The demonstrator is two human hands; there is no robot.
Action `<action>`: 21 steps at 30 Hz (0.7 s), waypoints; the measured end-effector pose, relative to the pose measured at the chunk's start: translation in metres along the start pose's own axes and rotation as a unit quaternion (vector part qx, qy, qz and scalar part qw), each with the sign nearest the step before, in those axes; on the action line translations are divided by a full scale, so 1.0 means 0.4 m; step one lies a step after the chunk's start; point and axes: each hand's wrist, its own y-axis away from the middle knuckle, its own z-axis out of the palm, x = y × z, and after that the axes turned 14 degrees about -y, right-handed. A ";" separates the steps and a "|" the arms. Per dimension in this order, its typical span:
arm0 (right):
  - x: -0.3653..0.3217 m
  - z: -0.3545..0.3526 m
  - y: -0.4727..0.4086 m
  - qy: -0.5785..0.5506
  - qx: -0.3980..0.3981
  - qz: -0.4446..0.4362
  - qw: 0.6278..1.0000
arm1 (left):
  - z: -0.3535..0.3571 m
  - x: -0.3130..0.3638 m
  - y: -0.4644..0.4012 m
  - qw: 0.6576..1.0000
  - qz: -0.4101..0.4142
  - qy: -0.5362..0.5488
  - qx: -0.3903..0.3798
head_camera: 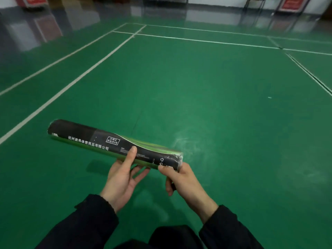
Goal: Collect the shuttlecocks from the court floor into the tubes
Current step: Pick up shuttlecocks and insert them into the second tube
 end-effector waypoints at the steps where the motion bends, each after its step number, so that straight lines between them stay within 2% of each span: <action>1: -0.007 -0.024 0.008 -0.014 0.011 0.008 1.000 | 0.026 -0.010 -0.002 1.000 -0.012 -0.005 -0.012; 4: -0.019 -0.093 0.042 -0.038 0.037 0.023 0.998 | 0.084 -0.051 -0.007 0.997 -0.055 -0.013 -0.056; 7: -0.018 -0.148 0.090 -0.075 0.123 -0.008 0.990 | 0.157 -0.079 -0.015 0.991 -0.081 -0.031 -0.106; 10: -0.024 -0.187 0.136 -0.139 0.215 -0.059 0.965 | 0.239 -0.094 -0.017 0.983 -0.072 -0.050 -0.162; 12: -0.019 -0.215 0.155 -0.135 0.252 -0.079 0.955 | 0.273 -0.103 -0.017 0.979 -0.069 -0.057 -0.183; 17: 0.030 -0.246 0.146 -0.116 0.199 -0.045 0.972 | 0.252 -0.129 -0.013 0.982 -0.083 -0.059 -0.162; 21: 0.080 -0.187 0.106 -0.088 0.086 0.012 0.992 | 0.132 -0.134 0.007 0.990 -0.084 -0.060 -0.100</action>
